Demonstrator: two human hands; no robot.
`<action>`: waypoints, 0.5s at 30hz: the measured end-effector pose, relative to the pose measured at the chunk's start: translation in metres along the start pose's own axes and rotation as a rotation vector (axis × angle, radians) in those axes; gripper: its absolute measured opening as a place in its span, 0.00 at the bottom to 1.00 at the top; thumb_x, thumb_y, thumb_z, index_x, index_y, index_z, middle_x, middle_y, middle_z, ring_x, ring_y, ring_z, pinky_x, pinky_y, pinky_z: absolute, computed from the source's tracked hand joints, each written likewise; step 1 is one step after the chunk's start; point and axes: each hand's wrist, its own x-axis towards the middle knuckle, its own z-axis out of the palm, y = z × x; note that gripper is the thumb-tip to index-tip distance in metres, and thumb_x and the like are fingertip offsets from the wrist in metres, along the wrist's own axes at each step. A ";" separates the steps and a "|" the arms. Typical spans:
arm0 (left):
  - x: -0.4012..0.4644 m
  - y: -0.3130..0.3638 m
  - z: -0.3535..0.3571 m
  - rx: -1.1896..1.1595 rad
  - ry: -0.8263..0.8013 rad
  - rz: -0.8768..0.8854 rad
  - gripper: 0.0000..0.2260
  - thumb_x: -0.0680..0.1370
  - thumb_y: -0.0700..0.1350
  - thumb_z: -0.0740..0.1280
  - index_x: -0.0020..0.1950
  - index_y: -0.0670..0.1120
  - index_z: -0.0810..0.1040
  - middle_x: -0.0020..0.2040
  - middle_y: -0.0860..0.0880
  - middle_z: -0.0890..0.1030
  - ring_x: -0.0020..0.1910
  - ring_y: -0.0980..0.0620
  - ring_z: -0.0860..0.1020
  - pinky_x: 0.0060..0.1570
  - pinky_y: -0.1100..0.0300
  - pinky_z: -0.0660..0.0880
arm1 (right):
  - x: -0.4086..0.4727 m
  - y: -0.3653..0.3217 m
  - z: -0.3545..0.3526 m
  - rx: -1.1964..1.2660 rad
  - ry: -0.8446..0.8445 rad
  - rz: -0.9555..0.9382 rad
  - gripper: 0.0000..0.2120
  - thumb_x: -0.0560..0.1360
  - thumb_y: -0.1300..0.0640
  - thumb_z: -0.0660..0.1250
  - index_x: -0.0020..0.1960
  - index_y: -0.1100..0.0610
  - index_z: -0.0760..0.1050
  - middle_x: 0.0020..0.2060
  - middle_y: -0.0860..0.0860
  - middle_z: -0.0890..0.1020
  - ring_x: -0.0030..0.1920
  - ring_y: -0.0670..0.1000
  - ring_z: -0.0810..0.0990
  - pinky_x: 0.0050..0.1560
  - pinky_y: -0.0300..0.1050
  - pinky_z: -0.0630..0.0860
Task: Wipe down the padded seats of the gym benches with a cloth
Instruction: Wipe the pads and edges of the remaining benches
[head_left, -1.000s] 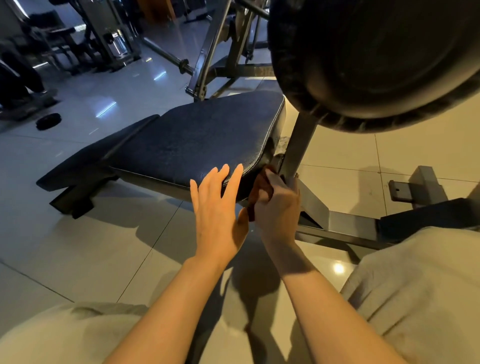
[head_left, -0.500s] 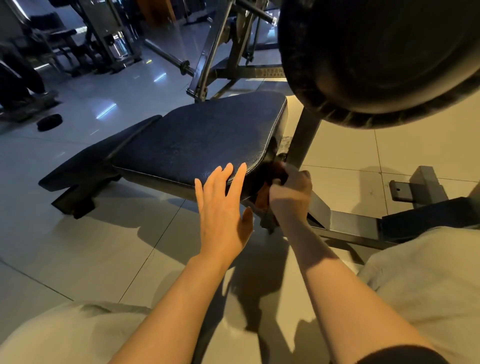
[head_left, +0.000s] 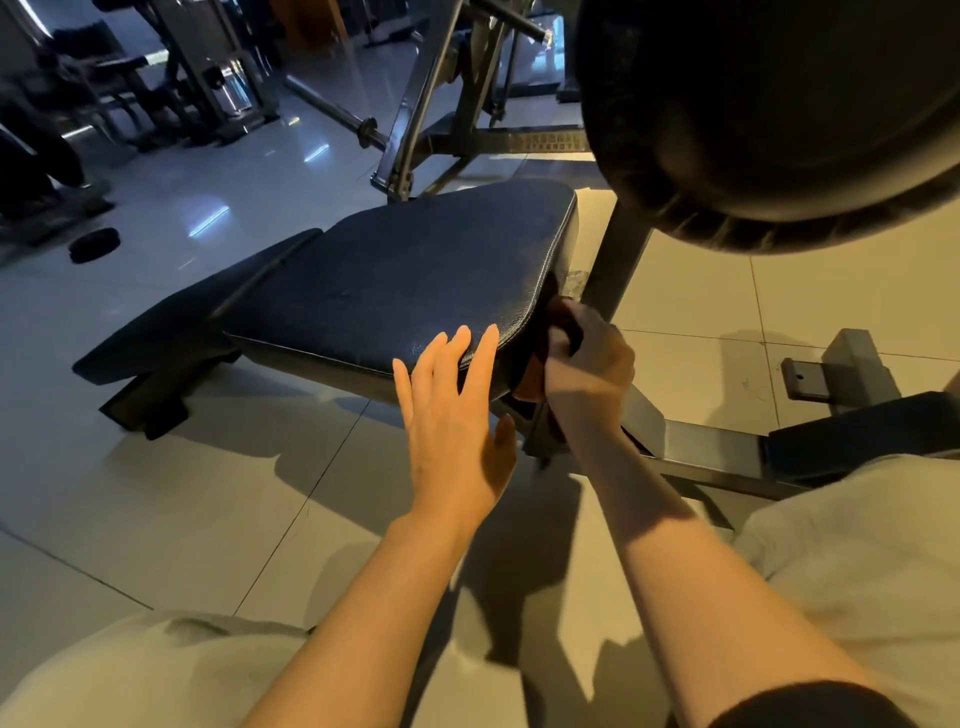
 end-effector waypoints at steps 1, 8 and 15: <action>0.000 0.000 -0.001 0.000 -0.005 -0.002 0.38 0.69 0.42 0.77 0.76 0.48 0.64 0.73 0.42 0.66 0.75 0.41 0.60 0.72 0.45 0.40 | 0.009 0.002 0.000 -0.030 -0.024 0.015 0.15 0.80 0.58 0.63 0.66 0.54 0.74 0.55 0.54 0.80 0.57 0.52 0.78 0.52 0.38 0.71; 0.000 -0.007 0.003 0.066 -0.006 0.031 0.43 0.63 0.43 0.81 0.75 0.48 0.65 0.71 0.41 0.69 0.72 0.40 0.65 0.70 0.41 0.47 | -0.039 0.005 0.007 0.096 0.103 -0.135 0.14 0.78 0.58 0.64 0.63 0.57 0.77 0.54 0.57 0.81 0.53 0.54 0.80 0.50 0.41 0.79; 0.000 -0.008 0.000 0.019 -0.022 0.030 0.41 0.66 0.42 0.79 0.76 0.48 0.64 0.73 0.42 0.67 0.74 0.40 0.62 0.71 0.43 0.44 | 0.001 -0.006 -0.002 0.080 -0.020 0.035 0.15 0.79 0.60 0.63 0.64 0.56 0.76 0.57 0.54 0.80 0.58 0.51 0.77 0.51 0.31 0.68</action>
